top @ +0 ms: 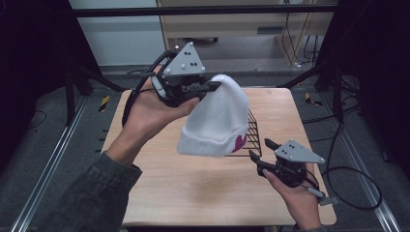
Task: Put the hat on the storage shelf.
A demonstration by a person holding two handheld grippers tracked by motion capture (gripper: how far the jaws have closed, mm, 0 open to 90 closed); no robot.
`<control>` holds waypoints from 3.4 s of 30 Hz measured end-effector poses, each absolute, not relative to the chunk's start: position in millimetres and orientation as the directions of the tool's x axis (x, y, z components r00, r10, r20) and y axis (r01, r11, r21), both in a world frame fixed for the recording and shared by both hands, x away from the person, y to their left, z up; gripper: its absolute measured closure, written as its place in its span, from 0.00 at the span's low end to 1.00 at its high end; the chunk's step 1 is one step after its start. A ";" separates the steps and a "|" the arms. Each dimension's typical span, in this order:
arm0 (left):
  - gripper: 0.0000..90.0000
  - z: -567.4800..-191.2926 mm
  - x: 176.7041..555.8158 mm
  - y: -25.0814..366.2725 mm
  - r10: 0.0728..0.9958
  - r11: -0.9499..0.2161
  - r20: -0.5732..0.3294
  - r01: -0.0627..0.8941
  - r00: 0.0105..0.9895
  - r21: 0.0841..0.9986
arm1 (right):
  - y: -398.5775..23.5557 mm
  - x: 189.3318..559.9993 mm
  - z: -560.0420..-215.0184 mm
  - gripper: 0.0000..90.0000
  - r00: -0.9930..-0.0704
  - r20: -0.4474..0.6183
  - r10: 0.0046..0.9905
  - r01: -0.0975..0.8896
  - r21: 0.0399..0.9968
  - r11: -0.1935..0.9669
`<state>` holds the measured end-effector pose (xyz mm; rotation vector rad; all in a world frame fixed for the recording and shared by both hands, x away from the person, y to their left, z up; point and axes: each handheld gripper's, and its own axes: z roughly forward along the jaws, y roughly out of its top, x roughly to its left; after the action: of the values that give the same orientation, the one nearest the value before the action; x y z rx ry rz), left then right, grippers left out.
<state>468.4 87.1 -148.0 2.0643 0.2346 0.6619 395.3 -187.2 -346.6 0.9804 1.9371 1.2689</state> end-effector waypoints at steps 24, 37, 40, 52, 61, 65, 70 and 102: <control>0.91 -148.0 480.2 86.6 0.424 -0.512 0.332 -0.079 0.843 0.855 | -162.8 468.3 -292.1 0.57 -0.665 -0.012 0.747 0.234 0.946 0.223; 0.91 -146.9 495.4 91.9 0.465 -0.495 0.318 -0.056 0.826 0.867 | -162.7 481.9 -285.2 0.92 -0.664 -0.030 0.747 0.250 0.933 0.260; 0.91 -145.6 503.5 91.4 0.485 -0.490 0.321 -0.051 0.814 0.870 | -168.2 484.9 -278.1 0.92 -0.656 -0.046 0.754 0.243 0.932 0.268; 0.90 -152.6 551.5 83.1 0.542 -0.449 0.283 -0.013 0.791 0.894 | -189.6 518.0 -261.6 0.92 -0.603 -0.069 0.795 0.252 0.929 0.272; 0.90 -157.8 572.2 74.6 0.561 -0.405 0.236 0.014 0.794 0.914 | -191.6 532.1 -263.1 0.92 -0.589 -0.082 0.804 0.258 0.924 0.283; 0.90 -161.9 573.3 67.9 0.560 -0.406 0.233 0.017 0.795 0.914 | -196.3 533.2 -266.1 0.92 -0.581 -0.089 0.809 0.265 0.919 0.291; 0.90 -170.7 576.6 56.1 0.552 -0.423 0.240 0.020 0.799 0.906 | -204.2 535.3 -278.6 0.92 -0.570 -0.076 0.818 0.285 0.916 0.284; 0.90 -214.6 591.5 29.2 0.525 -0.440 0.207 0.055 0.825 0.896 | -227.8 534.6 -317.0 0.92 -0.524 -0.054 0.850 0.357 0.892 0.277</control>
<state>591.5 29.2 -214.6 1.9727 0.4305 0.5711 534.6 -227.8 -317.0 1.0813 2.0152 1.1998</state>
